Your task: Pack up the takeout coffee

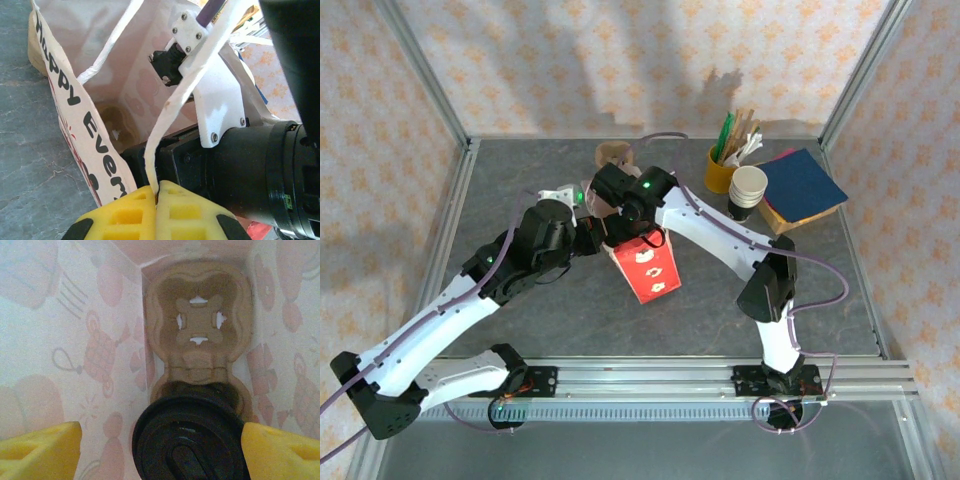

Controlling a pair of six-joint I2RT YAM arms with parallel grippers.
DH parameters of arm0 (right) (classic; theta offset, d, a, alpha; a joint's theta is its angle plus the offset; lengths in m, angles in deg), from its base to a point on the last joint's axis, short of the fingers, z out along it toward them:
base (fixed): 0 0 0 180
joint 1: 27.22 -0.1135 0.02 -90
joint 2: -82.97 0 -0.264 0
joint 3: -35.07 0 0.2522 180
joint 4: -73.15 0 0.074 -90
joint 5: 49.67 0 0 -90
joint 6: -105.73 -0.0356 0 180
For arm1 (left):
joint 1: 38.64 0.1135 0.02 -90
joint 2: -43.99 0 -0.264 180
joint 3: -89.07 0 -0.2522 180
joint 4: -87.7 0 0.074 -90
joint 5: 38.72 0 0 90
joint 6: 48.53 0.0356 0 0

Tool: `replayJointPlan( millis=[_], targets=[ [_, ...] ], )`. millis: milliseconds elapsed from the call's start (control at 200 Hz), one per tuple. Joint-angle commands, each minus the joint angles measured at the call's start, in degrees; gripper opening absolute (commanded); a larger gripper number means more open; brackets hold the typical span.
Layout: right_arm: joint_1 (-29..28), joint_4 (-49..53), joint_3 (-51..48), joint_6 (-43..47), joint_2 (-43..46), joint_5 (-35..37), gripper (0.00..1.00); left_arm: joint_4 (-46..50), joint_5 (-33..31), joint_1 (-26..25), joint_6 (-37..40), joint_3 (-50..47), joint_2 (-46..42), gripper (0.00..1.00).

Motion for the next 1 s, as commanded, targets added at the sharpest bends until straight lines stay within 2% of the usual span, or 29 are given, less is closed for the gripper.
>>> replayJointPlan(
  millis=[0, 345, 671, 991],
  targets=[
    [0.2, 0.9, 1.3, -0.7, 0.7, 1.3, 0.82, 3.2, -2.4, -0.6, 1.7, 2.0, 0.3, 0.0],
    [0.2, -2.6, 0.1, -0.6, 1.6, -0.9, 0.81, 5.4, -3.5, -0.6, 2.4, 1.8, 0.0, 0.0],
    [-0.2, -3.6, -1.0, -1.1, 1.6, 0.2, 0.65, 4.5, -3.0, -0.6, 2.5, 1.7, 0.4, 0.0],
    [-1.3, -1.7, 0.5, -1.3, 0.8, 3.1, 0.58, 3.6, -2.6, -0.6, 2.3, 1.9, 0.7, 0.0]
  ],
)
